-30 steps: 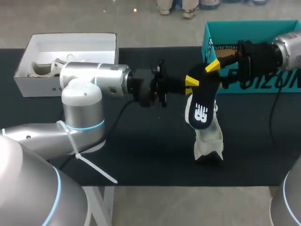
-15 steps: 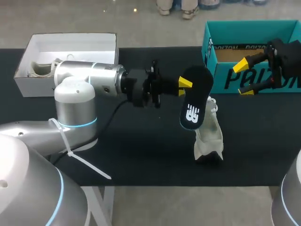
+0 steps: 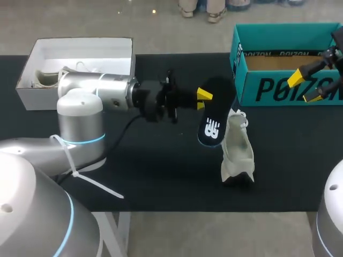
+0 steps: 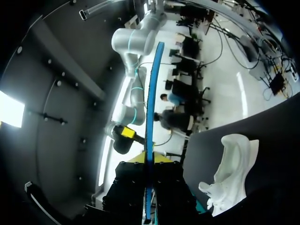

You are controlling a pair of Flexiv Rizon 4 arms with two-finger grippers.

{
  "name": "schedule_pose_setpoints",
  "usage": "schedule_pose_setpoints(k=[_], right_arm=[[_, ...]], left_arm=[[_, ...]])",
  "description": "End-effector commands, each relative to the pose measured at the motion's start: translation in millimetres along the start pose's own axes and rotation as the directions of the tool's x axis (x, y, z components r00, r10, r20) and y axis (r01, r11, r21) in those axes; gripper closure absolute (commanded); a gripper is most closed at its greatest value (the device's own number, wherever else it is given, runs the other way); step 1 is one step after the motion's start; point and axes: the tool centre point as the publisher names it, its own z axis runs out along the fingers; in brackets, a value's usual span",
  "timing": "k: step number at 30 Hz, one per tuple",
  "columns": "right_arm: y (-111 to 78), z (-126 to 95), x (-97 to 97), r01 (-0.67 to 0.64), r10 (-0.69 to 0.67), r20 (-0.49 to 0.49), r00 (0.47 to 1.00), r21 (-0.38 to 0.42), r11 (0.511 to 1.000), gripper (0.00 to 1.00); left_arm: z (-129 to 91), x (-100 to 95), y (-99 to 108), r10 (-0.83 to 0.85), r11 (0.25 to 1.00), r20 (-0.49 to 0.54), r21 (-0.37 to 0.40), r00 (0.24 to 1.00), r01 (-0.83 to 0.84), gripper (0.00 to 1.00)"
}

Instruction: Take the shoe out of the shoebox, open the shoe tongue, remove and reinsert the insole, then place the shoe into the shoebox

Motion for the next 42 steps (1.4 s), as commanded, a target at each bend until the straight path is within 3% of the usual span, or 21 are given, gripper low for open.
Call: schedule_pose_setpoints(k=[1, 7, 9, 12, 18, 25, 33, 42], right_arm=[[-7.7, -0.7, 7.5, -0.001, 0.004, 0.112, 0.994, -0.034, 0.999, 0.0], [-7.7, -0.7, 7.5, -0.001, 0.004, 0.112, 0.994, -0.034, 0.999, 0.0], [-14.9, -4.5, 9.5, 0.066, -0.052, 0.207, 0.977, -0.057, 0.996, 0.0], [-26.2, -5.2, 0.2, 0.137, -0.119, 0.205, 0.971, -0.075, 0.988, 0.0], [-54.7, -4.9, -18.4, 0.308, -0.276, 0.279, 0.92, -0.079, 0.948, 0.0], [-80.2, -11.6, -34.4, 0.501, -0.477, 0.212, 0.853, -0.077, 0.862, 0.0], [-87.1, -30.4, -26.2, 0.609, -0.583, 0.21, 0.785, -0.088, 0.789, 0.0], [-81.0, -42.5, -5.5, 0.655, -0.617, 0.267, 0.741, -0.084, 0.751, 0.0]], left_arm=[[-5.4, 1.6, -3.3, -0.01, 1.0, 0.01, -0.003, 1.0, 0.01, 1.0], [-7.6, 0.3, -5.3, -0.016, 1.0, 0.023, -0.001, 1.0, 0.016, 1.0], [-7.6, -0.6, -5.9, -0.016, 1.0, 0.024, 0.0, 1.0, 0.016, 1.0], [-7.8, -1.0, -6.1, -0.018, 1.0, 0.024, 0.001, 1.0, 0.018, 1.0], [-10.0, 0.3, -7.1, -0.029, 1.0, 0.028, 0.003, 0.999, 0.029, 1.0], [-13.1, 1.7, -7.8, -0.036, 0.999, 0.031, -0.003, 0.999, 0.036, 1.0], [-16.4, 8.8, -9.2, -0.053, 0.999, 0.032, -0.01, 0.998, 0.053, 1.0], [-17.2, 9.1, -9.8, -0.058, 0.998, 0.026, -0.009, 0.998, 0.058, 1.0]])
